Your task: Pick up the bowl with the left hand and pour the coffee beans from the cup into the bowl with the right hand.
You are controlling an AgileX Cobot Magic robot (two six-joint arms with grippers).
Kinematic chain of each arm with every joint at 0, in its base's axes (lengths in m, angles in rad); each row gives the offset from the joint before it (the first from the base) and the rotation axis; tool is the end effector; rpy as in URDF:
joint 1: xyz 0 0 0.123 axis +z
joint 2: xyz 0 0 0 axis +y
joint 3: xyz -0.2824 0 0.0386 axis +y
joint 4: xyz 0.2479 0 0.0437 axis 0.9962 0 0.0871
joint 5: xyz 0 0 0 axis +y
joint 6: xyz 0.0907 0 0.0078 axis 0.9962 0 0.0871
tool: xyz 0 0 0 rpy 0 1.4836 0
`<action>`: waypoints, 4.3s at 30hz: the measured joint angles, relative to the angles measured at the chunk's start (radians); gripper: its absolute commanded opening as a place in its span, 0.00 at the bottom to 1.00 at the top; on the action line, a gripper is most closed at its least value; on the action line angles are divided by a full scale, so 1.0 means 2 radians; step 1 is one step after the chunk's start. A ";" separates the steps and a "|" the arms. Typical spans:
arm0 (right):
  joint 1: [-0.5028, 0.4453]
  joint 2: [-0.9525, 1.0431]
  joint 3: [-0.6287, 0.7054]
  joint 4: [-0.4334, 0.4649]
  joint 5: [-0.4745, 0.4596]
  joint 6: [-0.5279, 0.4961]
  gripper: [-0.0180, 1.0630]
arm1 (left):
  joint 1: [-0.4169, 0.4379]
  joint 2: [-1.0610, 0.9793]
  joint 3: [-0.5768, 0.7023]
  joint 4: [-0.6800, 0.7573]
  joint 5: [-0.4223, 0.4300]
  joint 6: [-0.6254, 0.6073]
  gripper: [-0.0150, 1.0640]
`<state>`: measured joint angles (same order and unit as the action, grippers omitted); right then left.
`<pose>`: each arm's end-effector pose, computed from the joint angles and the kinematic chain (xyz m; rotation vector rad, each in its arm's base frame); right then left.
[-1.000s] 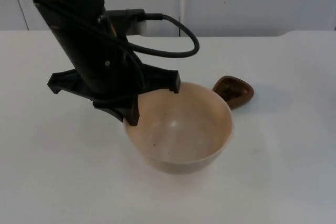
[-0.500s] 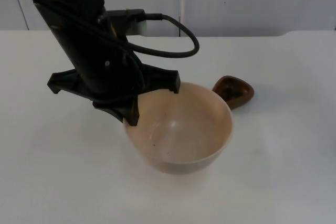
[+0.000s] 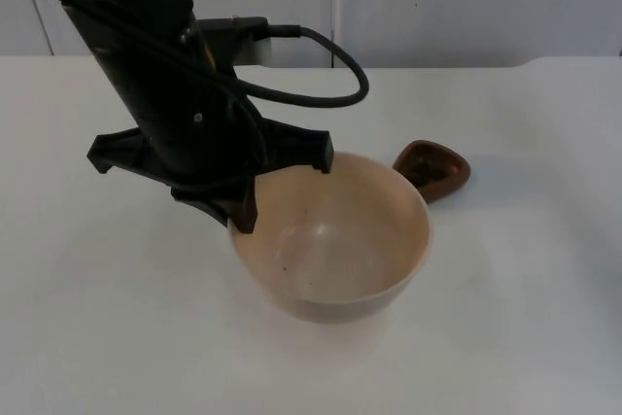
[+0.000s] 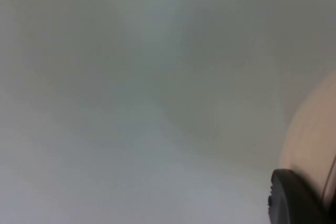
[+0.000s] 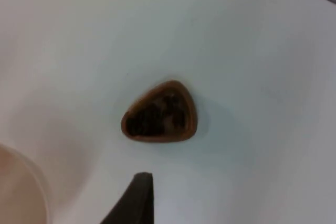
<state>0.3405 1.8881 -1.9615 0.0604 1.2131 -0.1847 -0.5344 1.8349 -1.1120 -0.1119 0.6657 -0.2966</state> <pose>0.3883 0.1430 0.3620 -0.6740 2.5385 0.1356 0.2981 -0.1837 0.1668 0.2317 2.9068 -0.2675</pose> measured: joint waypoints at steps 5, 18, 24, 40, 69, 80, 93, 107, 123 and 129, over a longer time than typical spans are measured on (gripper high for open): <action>0.000 0.055 -0.048 0.006 0.000 -0.016 0.99 | 0.000 0.000 0.000 0.000 0.000 0.000 0.01; 0.017 0.174 -0.081 -0.025 0.002 -0.039 0.98 | 0.000 0.000 0.000 0.000 -0.002 0.000 0.01; 0.018 0.203 -0.081 -0.030 -0.006 -0.044 0.98 | 0.000 0.000 0.000 0.000 -0.002 0.000 0.01; 0.018 0.259 -0.082 -0.030 -0.080 -0.046 0.98 | 0.000 0.000 0.000 0.000 -0.002 0.000 0.01; 0.018 0.324 -0.083 -0.030 -0.100 -0.048 0.76 | 0.000 0.000 0.000 0.000 -0.002 0.000 0.01; 0.018 0.326 -0.084 -0.027 -0.102 -0.048 0.76 | 0.000 0.000 0.000 0.000 -0.002 0.000 0.01; 0.018 0.326 -0.084 -0.023 -0.102 -0.048 0.46 | 0.000 0.000 0.000 0.000 -0.002 0.000 0.01; 0.018 0.326 -0.085 -0.022 -0.085 -0.044 0.02 | 0.000 0.000 0.000 0.000 -0.002 0.000 0.01; 0.018 0.297 -0.085 -0.026 -0.067 -0.007 0.02 | 0.000 0.000 0.000 0.000 -0.002 0.000 0.01; 0.018 0.281 -0.085 -0.026 -0.053 -0.005 0.02 | 0.000 0.000 0.000 0.000 -0.002 0.000 0.01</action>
<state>0.3769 2.4492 -2.1321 0.0084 1.1073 -0.1939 -0.5344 1.8349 -1.1120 -0.1119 0.6617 -0.2966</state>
